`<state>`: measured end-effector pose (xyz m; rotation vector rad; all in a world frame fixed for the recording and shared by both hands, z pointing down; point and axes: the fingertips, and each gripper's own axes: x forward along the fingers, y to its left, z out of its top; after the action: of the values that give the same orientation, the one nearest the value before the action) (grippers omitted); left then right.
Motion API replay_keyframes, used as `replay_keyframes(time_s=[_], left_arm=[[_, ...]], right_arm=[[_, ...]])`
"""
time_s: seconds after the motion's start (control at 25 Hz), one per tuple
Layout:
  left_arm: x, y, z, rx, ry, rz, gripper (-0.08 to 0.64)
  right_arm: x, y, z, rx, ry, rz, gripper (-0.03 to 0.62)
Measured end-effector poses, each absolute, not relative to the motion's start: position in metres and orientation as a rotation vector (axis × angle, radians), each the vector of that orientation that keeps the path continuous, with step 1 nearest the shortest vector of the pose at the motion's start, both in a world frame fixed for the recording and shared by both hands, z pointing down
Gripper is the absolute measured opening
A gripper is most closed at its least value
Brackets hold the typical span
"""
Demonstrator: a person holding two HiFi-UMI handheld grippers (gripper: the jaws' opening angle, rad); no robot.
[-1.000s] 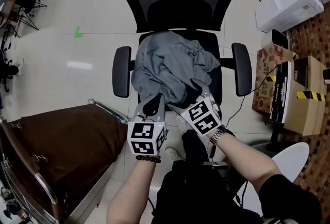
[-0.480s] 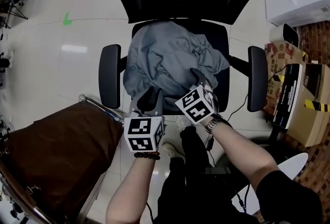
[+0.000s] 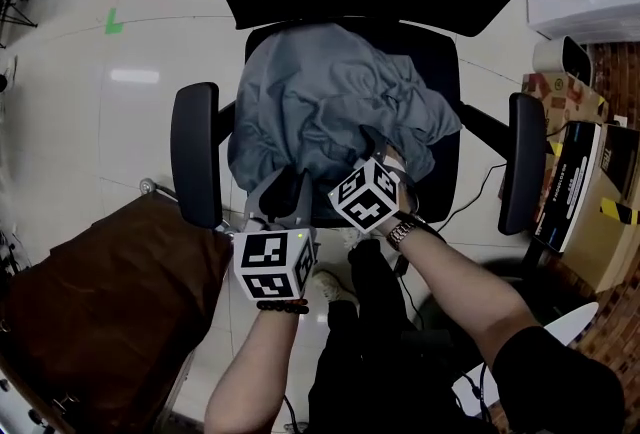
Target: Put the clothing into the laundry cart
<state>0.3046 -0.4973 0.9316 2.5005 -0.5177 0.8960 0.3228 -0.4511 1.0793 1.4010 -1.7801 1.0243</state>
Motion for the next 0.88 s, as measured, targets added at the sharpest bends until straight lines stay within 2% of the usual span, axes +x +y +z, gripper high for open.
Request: replay_keyframes(time_s=[0.28, 0.4, 0.52, 0.6, 0.68, 0.76, 0.88], left_arm=[[0.309, -0.505, 0.95, 2.479, -0.535, 0.887, 0.069], [0.305, -0.506, 0.956, 2.471, -0.545, 0.888, 0.053], [0.302, -0.506, 0.959, 2.461, -0.551, 0.887, 0.037], [0.302, -0.505, 0.956, 2.46, -0.548, 0.88, 0.026], [0.301, -0.505, 0.951, 2.462, -0.548, 0.871, 0.017], [0.301, -0.503, 0.945, 2.462, -0.55, 0.869, 0.011], [0.299, -0.501, 0.93, 2.474, -0.554, 0.87, 0.003]], right_arm=[[0.331, -0.457, 1.118, 1.362, -1.721, 1.043, 0.586], [0.331, -0.46, 1.123, 1.35, -1.713, 1.049, 0.551], [0.327, -0.461, 1.122, 1.334, -1.724, 1.061, 0.468], [0.324, -0.461, 1.118, 1.321, -1.736, 1.084, 0.374], [0.323, -0.462, 1.112, 1.315, -1.743, 1.104, 0.248], [0.324, -0.461, 1.104, 1.321, -1.745, 1.117, 0.17], [0.33, -0.461, 1.084, 1.366, -1.759, 1.12, 0.132]])
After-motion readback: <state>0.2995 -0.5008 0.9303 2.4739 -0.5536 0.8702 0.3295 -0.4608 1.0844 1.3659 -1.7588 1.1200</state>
